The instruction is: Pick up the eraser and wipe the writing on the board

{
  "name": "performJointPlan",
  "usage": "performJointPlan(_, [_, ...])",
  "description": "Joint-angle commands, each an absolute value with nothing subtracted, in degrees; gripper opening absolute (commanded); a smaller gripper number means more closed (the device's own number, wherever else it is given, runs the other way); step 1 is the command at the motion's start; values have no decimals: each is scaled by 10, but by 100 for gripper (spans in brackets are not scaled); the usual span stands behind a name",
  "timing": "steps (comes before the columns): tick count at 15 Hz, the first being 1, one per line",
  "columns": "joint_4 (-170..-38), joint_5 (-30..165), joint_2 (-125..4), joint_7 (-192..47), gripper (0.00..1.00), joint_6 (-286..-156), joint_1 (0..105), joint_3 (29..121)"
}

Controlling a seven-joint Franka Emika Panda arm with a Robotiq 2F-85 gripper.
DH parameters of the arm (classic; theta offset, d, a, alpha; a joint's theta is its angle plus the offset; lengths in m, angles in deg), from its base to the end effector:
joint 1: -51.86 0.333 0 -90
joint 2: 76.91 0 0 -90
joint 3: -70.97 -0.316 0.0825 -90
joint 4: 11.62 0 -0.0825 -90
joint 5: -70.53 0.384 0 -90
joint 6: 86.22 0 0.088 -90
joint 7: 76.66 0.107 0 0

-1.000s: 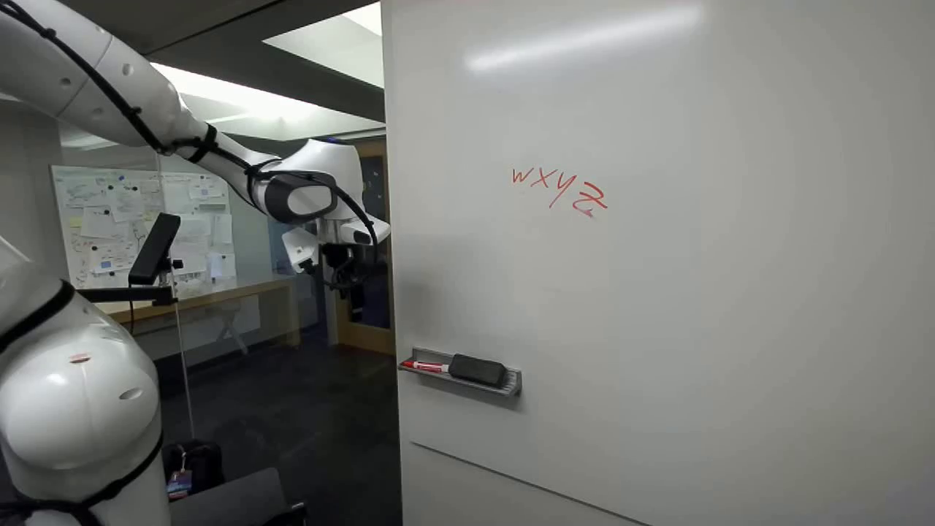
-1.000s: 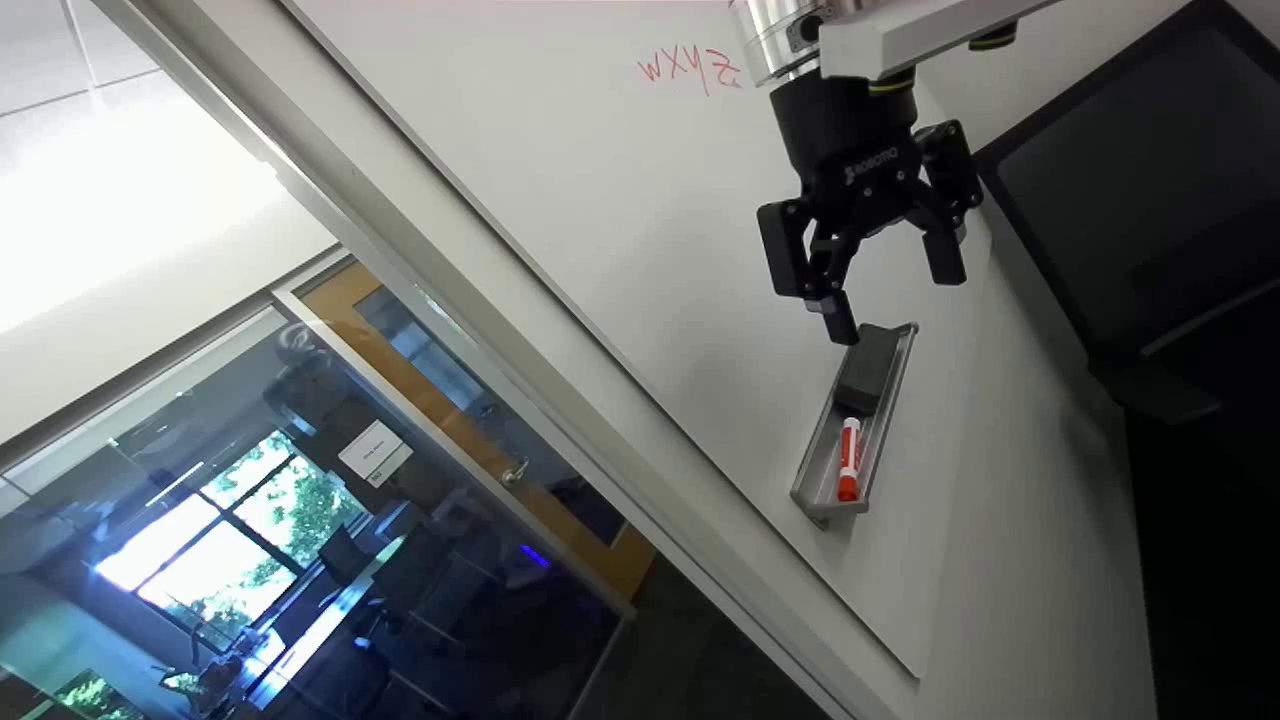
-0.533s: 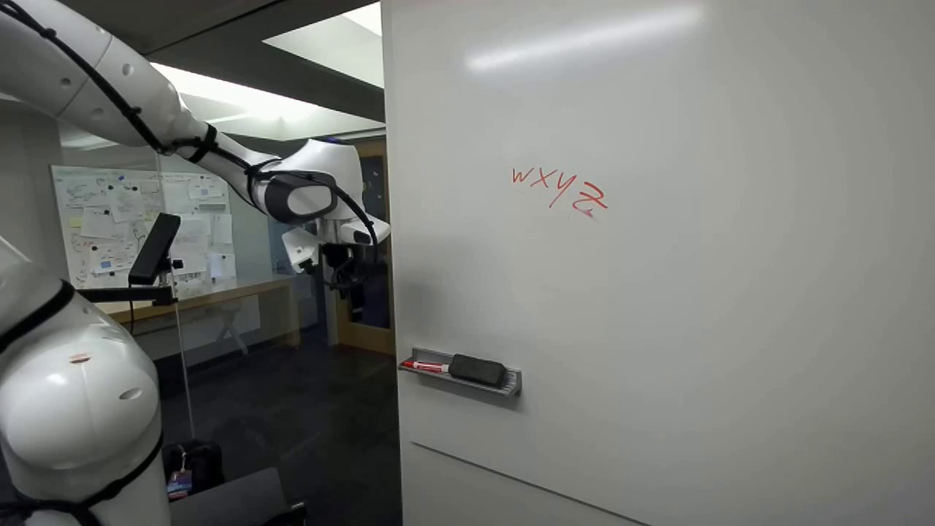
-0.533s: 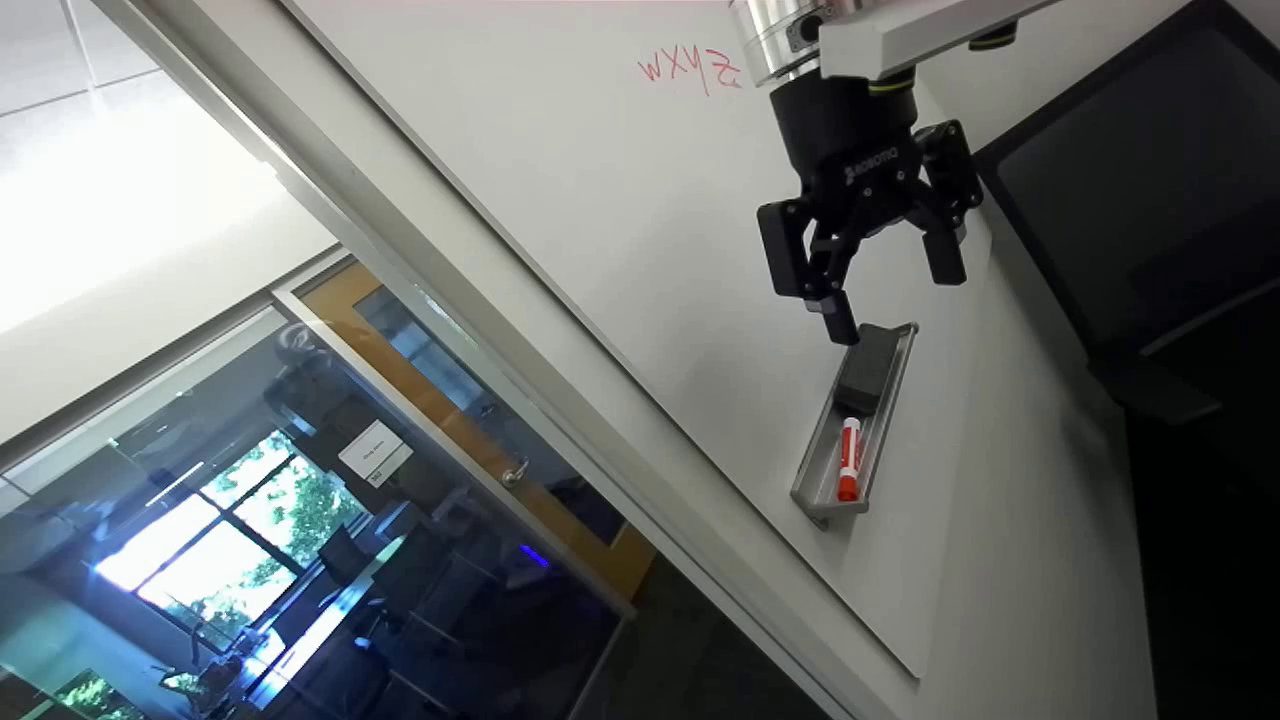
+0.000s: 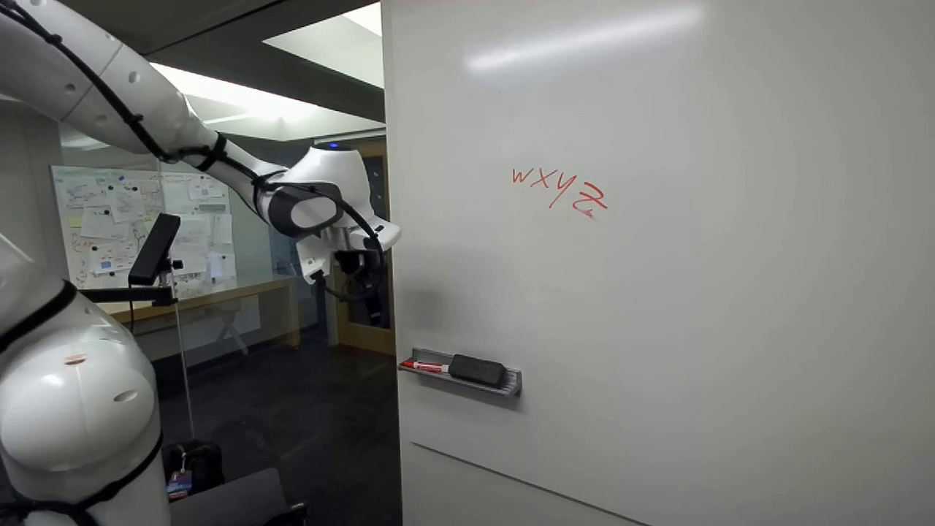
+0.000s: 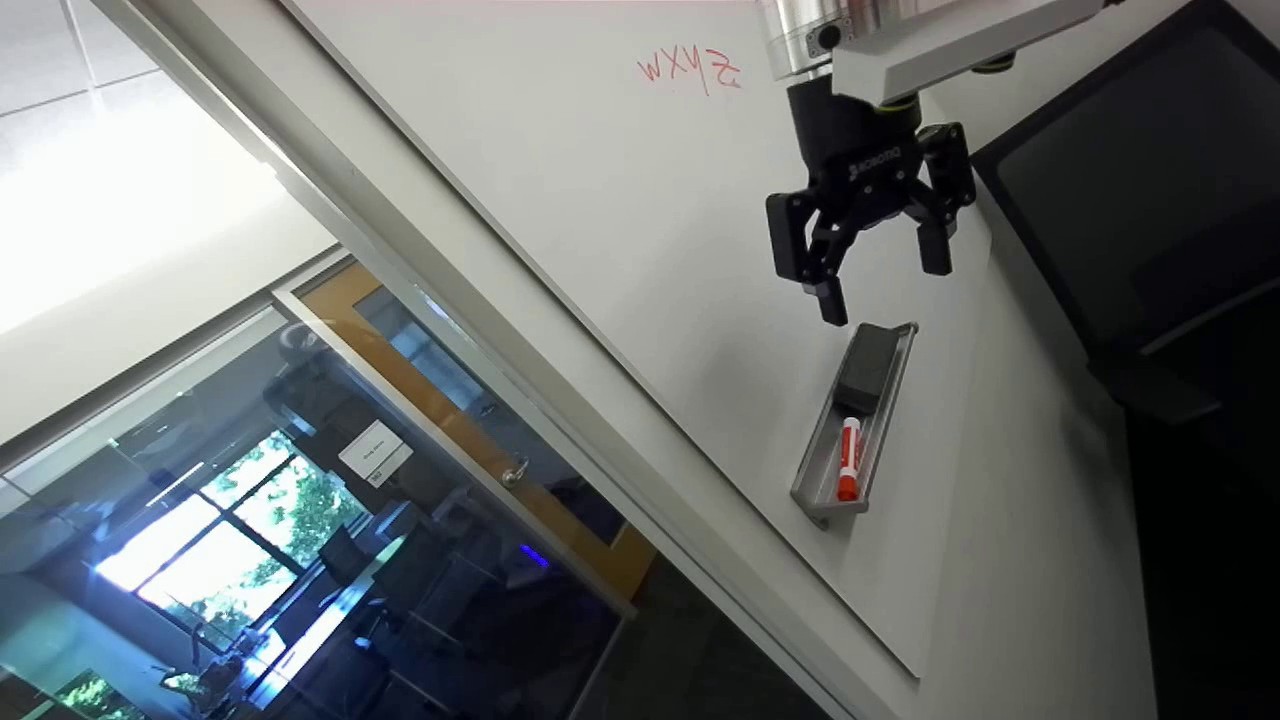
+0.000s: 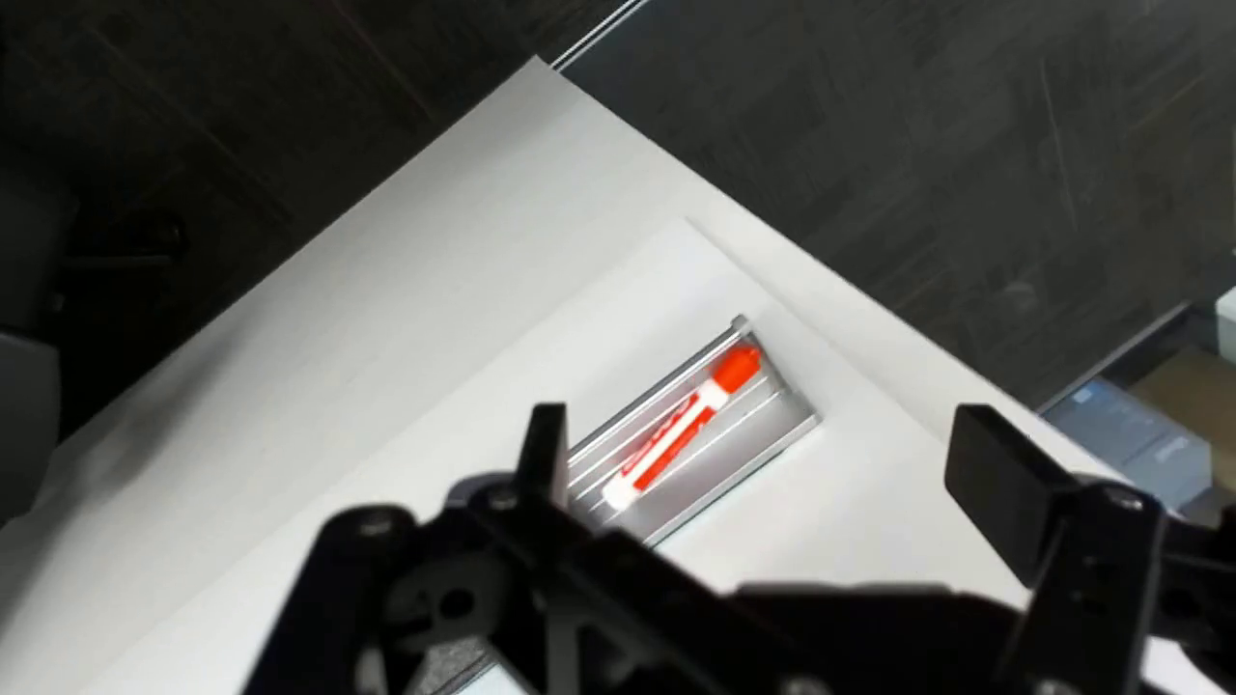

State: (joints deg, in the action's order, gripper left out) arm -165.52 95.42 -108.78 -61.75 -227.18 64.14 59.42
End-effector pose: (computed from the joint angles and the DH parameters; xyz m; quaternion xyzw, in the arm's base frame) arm 0.3586 0.1570 0.4344 -0.9777 0.0737 -0.1203 0.1558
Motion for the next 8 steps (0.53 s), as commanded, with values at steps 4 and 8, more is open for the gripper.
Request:
performJointPlan(4, [-1707, 979, -1009, -560, 100, -2486, 612, 612])
performJointPlan(8, [-1716, 1001, -953, -491, 100, -2577, 616, 614])
